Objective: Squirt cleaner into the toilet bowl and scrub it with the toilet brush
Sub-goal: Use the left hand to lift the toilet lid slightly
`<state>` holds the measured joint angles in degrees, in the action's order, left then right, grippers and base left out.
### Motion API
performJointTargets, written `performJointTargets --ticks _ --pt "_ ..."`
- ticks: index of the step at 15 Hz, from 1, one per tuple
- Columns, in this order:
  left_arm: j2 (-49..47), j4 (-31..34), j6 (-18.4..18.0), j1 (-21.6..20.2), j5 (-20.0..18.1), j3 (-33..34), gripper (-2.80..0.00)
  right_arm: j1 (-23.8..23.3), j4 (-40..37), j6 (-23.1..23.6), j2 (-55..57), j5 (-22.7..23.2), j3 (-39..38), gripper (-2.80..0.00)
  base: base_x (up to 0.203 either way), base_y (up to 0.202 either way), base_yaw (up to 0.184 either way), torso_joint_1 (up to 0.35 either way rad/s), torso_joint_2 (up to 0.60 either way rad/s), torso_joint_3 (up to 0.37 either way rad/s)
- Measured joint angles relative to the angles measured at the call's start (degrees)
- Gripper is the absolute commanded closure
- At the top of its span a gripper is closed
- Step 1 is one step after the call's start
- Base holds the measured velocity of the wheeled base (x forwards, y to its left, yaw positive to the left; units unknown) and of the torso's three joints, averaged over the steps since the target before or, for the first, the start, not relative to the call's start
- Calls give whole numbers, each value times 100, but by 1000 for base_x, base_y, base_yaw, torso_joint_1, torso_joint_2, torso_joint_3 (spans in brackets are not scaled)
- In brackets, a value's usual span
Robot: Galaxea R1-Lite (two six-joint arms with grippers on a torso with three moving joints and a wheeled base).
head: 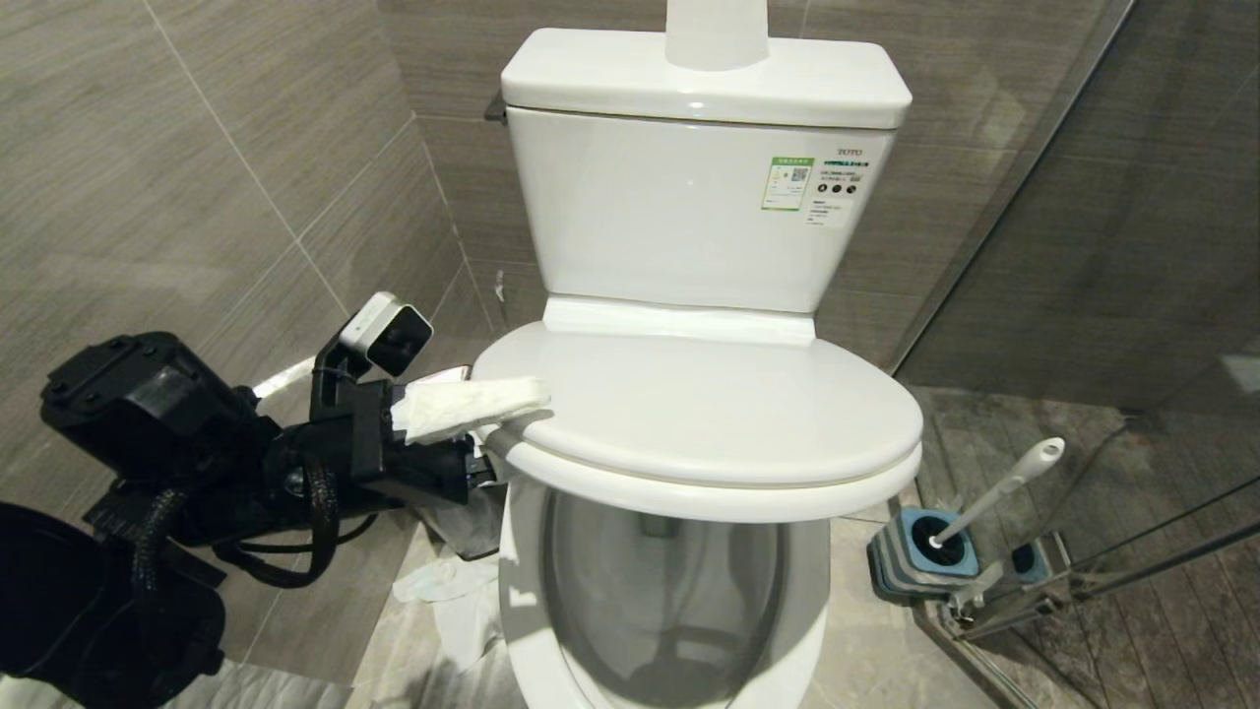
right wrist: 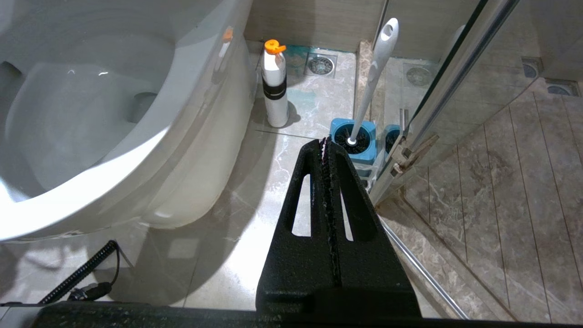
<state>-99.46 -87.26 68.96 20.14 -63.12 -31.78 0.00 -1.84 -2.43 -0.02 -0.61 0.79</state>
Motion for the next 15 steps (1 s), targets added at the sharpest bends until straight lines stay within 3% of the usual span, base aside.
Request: performJointTargets --ticks 15 --pt "103 2 -2 -5 63 -675 -280 -5 2 -2 0 1 0 0 0 0 0 0 0 0"
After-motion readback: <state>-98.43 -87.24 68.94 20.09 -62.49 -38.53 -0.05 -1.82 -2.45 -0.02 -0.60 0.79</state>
